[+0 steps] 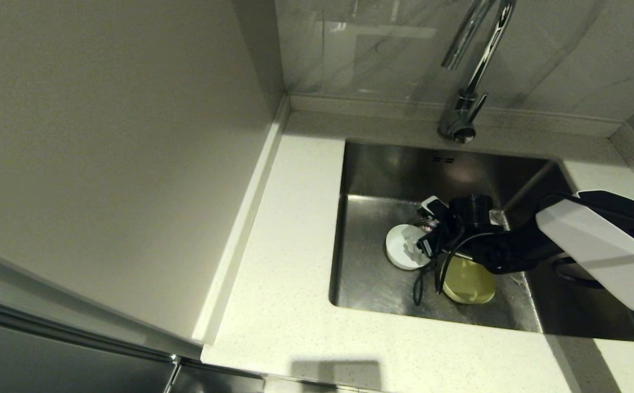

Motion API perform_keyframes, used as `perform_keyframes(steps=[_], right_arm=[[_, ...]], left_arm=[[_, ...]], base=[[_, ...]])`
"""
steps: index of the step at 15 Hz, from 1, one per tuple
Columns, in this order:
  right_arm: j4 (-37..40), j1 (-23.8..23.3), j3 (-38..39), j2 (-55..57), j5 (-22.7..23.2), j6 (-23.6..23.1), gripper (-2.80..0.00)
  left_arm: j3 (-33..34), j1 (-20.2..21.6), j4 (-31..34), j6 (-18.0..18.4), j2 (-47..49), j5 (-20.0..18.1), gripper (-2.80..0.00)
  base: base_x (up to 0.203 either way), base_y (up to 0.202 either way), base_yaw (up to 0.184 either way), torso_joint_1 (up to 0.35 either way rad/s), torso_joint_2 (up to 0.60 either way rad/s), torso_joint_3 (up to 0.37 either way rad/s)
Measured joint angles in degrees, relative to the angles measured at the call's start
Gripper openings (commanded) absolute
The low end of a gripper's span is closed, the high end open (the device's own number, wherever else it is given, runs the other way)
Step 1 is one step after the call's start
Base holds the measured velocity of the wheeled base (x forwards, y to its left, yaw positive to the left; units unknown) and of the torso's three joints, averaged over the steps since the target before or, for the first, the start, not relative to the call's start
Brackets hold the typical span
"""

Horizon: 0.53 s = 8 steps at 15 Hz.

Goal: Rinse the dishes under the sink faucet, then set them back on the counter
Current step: Put a bowl back to the table from the sink

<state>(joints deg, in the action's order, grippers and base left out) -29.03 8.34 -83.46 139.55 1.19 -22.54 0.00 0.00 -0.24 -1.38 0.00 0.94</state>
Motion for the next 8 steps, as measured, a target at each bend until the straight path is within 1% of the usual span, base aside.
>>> perform_keyframes(steps=[8], right_arm=[[0.0, 0.1, -0.5, 1.7, -0.5, -0.4, 0.00]], left_arm=[[0.0, 0.0, 0.0, 0.0, 0.0, 0.0, -2.80]], base=[[0.000, 0.000, 0.000, 0.000, 0.00, 0.000]])
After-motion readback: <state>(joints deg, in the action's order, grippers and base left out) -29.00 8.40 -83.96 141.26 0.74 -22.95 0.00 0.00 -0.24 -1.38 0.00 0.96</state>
